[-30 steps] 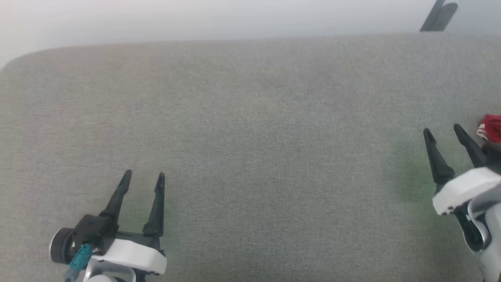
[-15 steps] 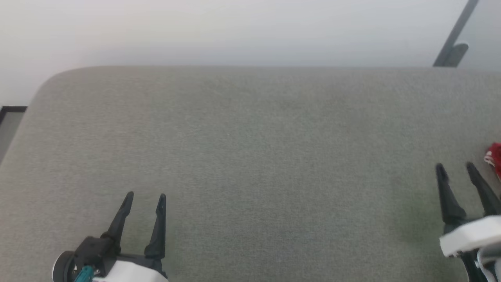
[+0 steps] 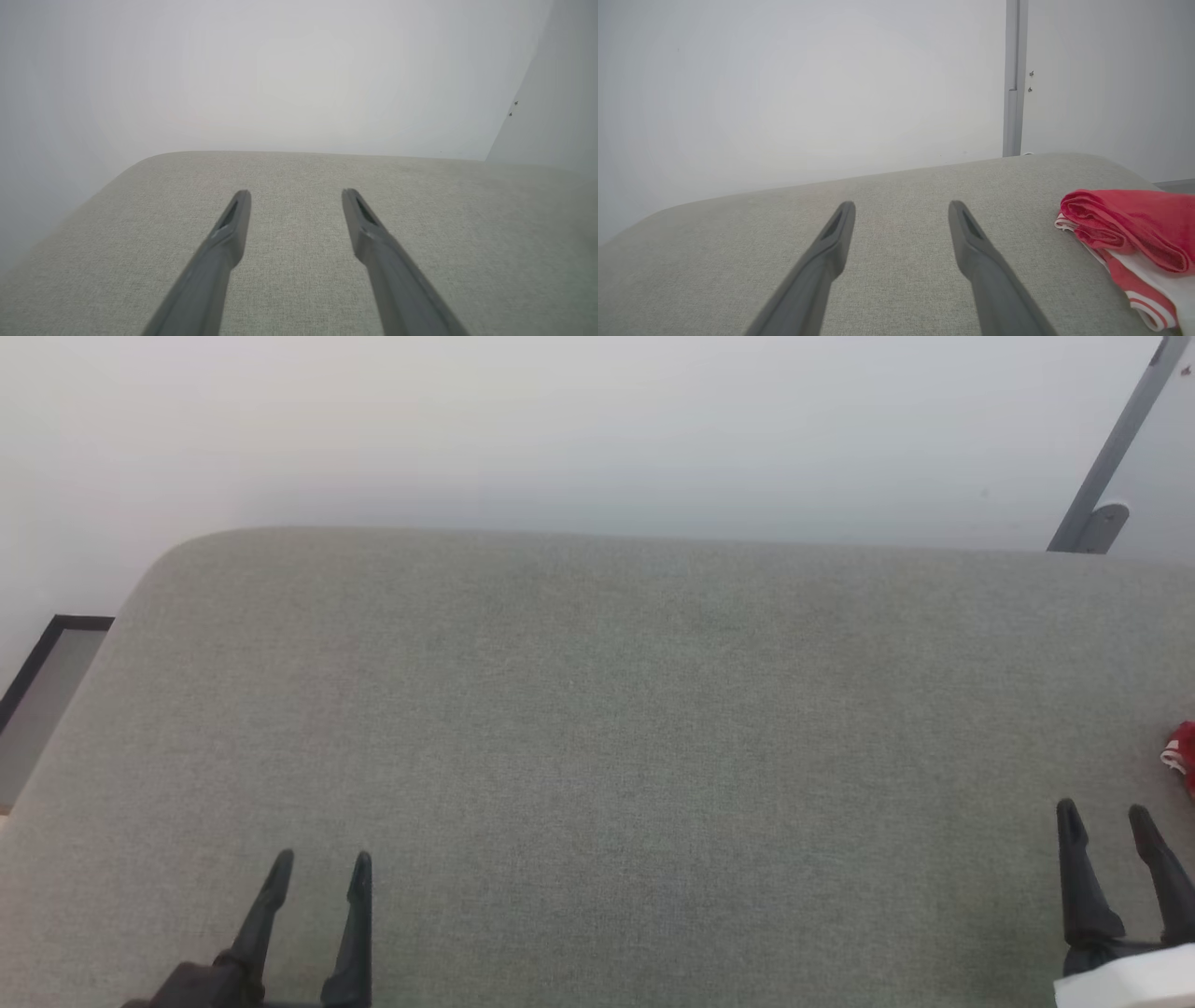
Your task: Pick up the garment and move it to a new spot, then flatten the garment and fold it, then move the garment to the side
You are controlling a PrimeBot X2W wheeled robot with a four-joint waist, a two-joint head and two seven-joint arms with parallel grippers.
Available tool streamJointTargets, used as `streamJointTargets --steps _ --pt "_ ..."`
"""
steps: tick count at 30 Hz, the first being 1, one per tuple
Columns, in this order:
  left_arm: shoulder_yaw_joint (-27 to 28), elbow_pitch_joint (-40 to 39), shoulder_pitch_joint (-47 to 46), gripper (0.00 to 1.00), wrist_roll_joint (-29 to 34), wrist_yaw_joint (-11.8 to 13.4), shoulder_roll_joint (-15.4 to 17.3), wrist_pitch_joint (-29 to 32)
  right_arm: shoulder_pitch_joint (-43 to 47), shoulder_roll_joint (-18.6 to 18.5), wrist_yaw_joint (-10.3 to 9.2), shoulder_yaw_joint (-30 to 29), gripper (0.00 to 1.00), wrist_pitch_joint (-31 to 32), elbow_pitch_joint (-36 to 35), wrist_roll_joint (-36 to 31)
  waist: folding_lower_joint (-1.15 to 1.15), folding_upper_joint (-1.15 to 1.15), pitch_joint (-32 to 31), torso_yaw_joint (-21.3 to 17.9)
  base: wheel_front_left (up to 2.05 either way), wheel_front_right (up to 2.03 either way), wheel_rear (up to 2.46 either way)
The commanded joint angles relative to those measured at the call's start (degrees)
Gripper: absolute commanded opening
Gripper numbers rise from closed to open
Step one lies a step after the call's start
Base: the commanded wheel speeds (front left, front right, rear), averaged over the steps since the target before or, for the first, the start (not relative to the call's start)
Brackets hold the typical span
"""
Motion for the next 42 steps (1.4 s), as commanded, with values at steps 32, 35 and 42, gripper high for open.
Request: streamJointTargets --steps 32,35,42 --pt "0.5 0.4 1.6 0.00 -2.5 0.0 -1.2 0.2 1.5 1.8 0.01 0.8 0.00 0.6 0.4 2.4 0.00 0.00 -0.5 -1.1 0.00 0.00 0.00" --pt "0.4 0.6 1.2 0.00 -5.0 0.1 -1.1 0.7 1.1 2.1 0.01 0.8 0.00 1.2 0.5 4.2 0.00 0.00 -0.5 -1.2 0.00 0.00 0.00" --pt "0.2 1.9 -0.6 0.00 -13.1 0.1 -0.8 2.3 -0.1 3.0 0.00 0.7 0.00 3.2 1.0 10.2 0.00 0.00 -0.5 -1.5 0.00 0.00 0.00"
